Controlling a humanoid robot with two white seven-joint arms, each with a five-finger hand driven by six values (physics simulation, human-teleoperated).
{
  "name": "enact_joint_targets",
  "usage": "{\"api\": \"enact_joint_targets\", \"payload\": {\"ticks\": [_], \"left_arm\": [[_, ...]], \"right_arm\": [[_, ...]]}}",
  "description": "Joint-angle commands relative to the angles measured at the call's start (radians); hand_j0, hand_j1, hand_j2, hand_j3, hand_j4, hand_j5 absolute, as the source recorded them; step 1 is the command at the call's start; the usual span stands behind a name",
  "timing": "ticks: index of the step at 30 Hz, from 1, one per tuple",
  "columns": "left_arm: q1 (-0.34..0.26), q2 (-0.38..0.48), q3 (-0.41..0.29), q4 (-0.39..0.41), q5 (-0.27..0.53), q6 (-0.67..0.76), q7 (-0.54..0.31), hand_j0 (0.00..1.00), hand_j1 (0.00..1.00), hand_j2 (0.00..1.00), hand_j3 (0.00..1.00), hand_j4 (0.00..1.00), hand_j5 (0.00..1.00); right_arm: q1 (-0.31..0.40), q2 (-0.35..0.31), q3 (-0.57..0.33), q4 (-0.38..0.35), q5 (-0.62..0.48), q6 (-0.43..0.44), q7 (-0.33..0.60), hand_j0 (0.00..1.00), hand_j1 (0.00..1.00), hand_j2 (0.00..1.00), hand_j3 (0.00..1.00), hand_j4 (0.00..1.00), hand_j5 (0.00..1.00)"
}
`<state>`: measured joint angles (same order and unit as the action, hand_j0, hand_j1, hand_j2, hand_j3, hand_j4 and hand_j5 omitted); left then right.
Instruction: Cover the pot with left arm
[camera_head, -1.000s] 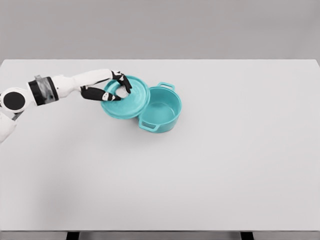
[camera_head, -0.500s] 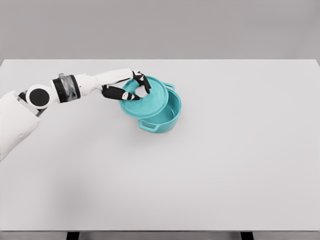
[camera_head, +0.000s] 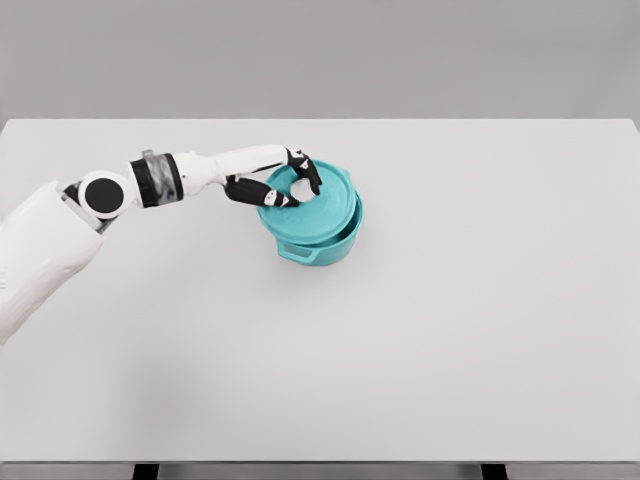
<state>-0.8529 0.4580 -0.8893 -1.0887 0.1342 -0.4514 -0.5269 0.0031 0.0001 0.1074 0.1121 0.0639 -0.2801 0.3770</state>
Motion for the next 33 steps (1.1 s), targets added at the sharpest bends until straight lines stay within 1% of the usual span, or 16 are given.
{"api": "enact_joint_targets", "payload": {"ticks": [1, 6, 8, 10, 13, 30, 31, 32, 33], "left_arm": [[0.0, -0.012, -0.002, 0.009, 0.005, 0.002, 0.001, 0.5, 0.5, 0.5, 0.5, 0.5, 0.5], [0.0, -0.027, -0.004, 0.021, 0.004, 0.002, 0.001, 0.5, 0.5, 0.5, 0.5, 0.5, 0.5], [0.0, -0.036, 0.0, 0.029, -0.022, 0.002, 0.001, 0.5, 0.5, 0.5, 0.5, 0.5, 0.5], [0.0, -0.042, 0.0, 0.047, -0.024, 0.002, 0.001, 0.5, 0.5, 0.5, 0.5, 0.5, 0.5], [-0.008, -0.042, -0.002, 0.05, -0.024, 0.002, 0.002, 0.5, 0.5, 0.5, 0.5, 0.5, 0.5], [-0.006, -0.047, 0.0, 0.046, -0.024, 0.0, 0.002, 0.5, 0.5, 0.5, 0.5, 0.5, 0.5], [-0.006, -0.047, 0.0, 0.046, -0.024, 0.0, 0.004, 0.55, 0.55, 0.55, 0.55, 0.55, 0.55], [-0.006, -0.047, 0.0, 0.047, -0.024, 0.0, 0.004, 0.67, 0.67, 0.67, 0.67, 0.67, 0.67], [-0.006, -0.047, 0.0, 0.047, -0.025, 0.0, 0.004, 0.71, 0.71, 0.71, 0.71, 0.71, 0.71]], "right_arm": [[0.0, 0.0, 0.0, 0.0, 0.001, -0.001, 0.0, 1.0, 1.0, 1.0, 1.0, 1.0, 1.0], [0.0, 0.0, 0.0, 0.0, 0.001, -0.001, 0.0, 1.0, 1.0, 1.0, 1.0, 1.0, 1.0], [0.0, 0.0, 0.0, 0.0, 0.001, -0.001, 0.0, 1.0, 1.0, 1.0, 1.0, 1.0, 1.0], [0.0, 0.0, 0.0, 0.0, 0.001, -0.001, 0.0, 1.0, 1.0, 1.0, 1.0, 1.0, 1.0], [0.0, 0.0, 0.0, 0.0, 0.001, -0.001, 0.0, 1.0, 1.0, 1.0, 1.0, 1.0, 1.0], [0.0, 0.0, 0.0, 0.0, 0.001, -0.001, 0.0, 1.0, 1.0, 1.0, 1.0, 1.0, 1.0], [0.0, 0.0, 0.0, 0.0, 0.001, -0.001, 0.0, 1.0, 1.0, 1.0, 1.0, 1.0, 1.0], [0.0, 0.0, 0.0, 0.0, 0.001, 0.001, 0.0, 1.0, 1.0, 1.0, 1.0, 1.0, 1.0], [0.0, 0.0, 0.0, 0.0, 0.001, -0.001, 0.0, 1.0, 1.0, 1.0, 1.0, 1.0, 1.0]]}}
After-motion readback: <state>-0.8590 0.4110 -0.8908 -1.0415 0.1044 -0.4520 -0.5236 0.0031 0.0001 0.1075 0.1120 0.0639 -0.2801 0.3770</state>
